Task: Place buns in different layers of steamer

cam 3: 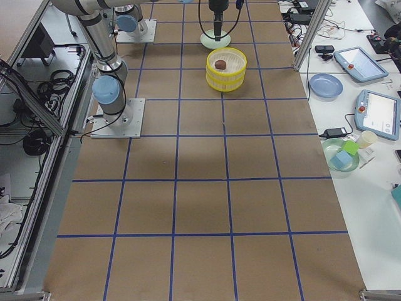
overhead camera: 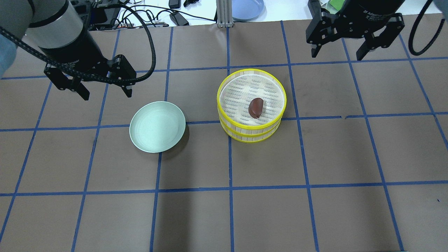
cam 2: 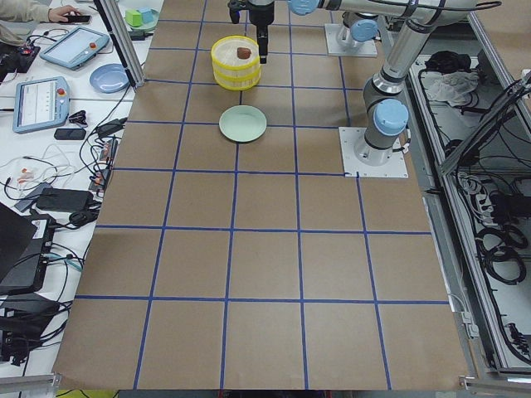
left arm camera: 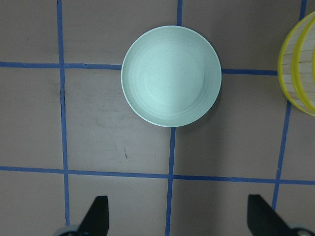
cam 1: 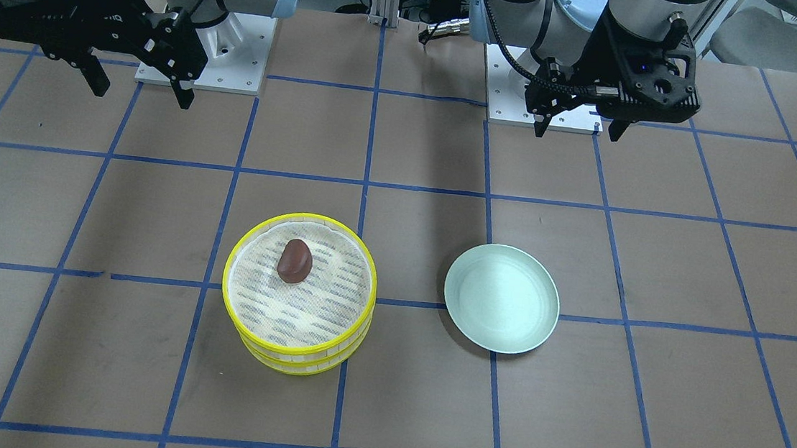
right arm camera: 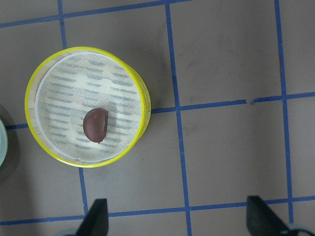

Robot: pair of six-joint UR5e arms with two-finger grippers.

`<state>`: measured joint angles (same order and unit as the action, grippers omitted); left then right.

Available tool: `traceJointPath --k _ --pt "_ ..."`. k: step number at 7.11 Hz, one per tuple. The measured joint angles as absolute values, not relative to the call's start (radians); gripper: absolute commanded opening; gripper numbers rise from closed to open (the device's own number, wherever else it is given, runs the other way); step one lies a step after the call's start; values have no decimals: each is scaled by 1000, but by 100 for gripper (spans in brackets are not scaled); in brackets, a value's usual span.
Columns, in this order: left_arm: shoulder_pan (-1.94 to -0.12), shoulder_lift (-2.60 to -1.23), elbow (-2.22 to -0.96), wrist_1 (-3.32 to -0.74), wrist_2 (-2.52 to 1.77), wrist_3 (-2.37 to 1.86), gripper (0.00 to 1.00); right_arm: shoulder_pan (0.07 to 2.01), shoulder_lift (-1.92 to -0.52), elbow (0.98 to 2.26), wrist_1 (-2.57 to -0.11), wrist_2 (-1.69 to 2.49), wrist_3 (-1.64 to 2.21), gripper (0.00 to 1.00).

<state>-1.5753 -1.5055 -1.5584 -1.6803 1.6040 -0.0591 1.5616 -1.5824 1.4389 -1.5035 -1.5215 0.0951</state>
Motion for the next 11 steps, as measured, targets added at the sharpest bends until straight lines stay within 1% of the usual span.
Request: traceJointPath --k 5,7,11 --pt "-1576 -1510 -1560 -1649 1595 -54 100 1562 -1583 1440 -1506 -1528 89 100" --pt "-1577 -1522 -1560 -1582 1595 -53 100 1562 -1582 1440 -1531 -1530 79 100" --pt "-1578 -1525 -1560 -1563 1593 -54 100 1563 -1580 1450 -1581 -1532 5 100"
